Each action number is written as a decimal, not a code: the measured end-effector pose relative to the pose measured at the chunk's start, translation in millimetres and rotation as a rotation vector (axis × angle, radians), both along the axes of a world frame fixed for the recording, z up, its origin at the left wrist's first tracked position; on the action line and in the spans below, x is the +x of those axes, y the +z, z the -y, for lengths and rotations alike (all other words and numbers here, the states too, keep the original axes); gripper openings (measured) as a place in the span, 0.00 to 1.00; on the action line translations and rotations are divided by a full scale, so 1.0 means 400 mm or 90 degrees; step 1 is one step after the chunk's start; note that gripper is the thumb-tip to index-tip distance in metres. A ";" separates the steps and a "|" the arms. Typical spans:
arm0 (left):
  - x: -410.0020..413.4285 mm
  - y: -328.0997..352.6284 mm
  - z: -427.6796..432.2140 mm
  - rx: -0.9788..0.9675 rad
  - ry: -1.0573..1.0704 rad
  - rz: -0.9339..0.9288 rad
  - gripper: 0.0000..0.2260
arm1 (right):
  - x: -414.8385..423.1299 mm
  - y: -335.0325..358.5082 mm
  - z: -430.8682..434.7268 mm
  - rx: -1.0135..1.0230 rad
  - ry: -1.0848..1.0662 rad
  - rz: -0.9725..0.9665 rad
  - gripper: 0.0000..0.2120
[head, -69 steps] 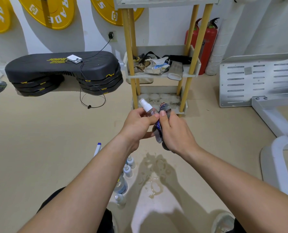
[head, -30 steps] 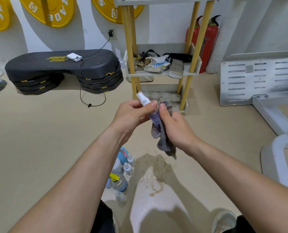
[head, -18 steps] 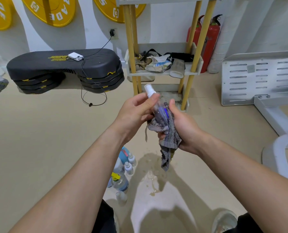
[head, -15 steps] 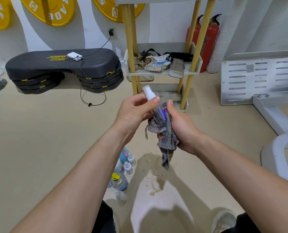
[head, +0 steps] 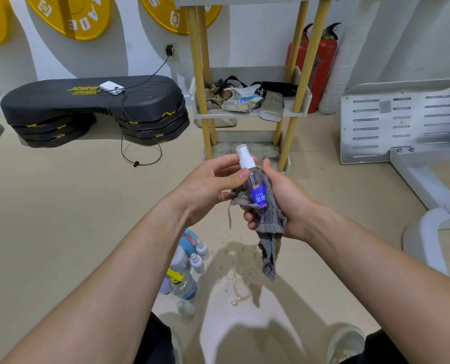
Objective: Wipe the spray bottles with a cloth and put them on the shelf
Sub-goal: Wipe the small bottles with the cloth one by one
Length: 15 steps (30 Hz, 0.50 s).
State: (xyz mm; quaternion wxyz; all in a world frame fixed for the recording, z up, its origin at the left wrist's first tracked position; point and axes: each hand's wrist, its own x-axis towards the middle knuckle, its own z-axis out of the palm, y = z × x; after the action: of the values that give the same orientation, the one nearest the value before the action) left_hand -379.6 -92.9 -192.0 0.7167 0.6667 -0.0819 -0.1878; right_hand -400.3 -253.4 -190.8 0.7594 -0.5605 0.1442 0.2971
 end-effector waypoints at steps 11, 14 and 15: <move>-0.026 -0.015 0.066 0.112 0.177 0.000 0.02 | 0.005 -0.057 -0.040 -0.445 -0.126 0.367 0.34; -0.025 -0.020 0.076 0.086 0.245 -0.065 0.07 | -0.011 -0.057 -0.039 -0.532 -0.112 0.446 0.25; -0.023 -0.023 0.077 0.067 0.262 -0.095 0.08 | -0.018 -0.058 -0.042 -0.551 -0.095 0.473 0.24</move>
State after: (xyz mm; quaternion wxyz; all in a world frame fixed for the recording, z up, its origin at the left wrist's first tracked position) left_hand -388.6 -123.8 -201.0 0.7082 0.6900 0.1191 -0.0905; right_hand -407.5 -236.5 -213.9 0.4793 -0.8755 0.0152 -0.0599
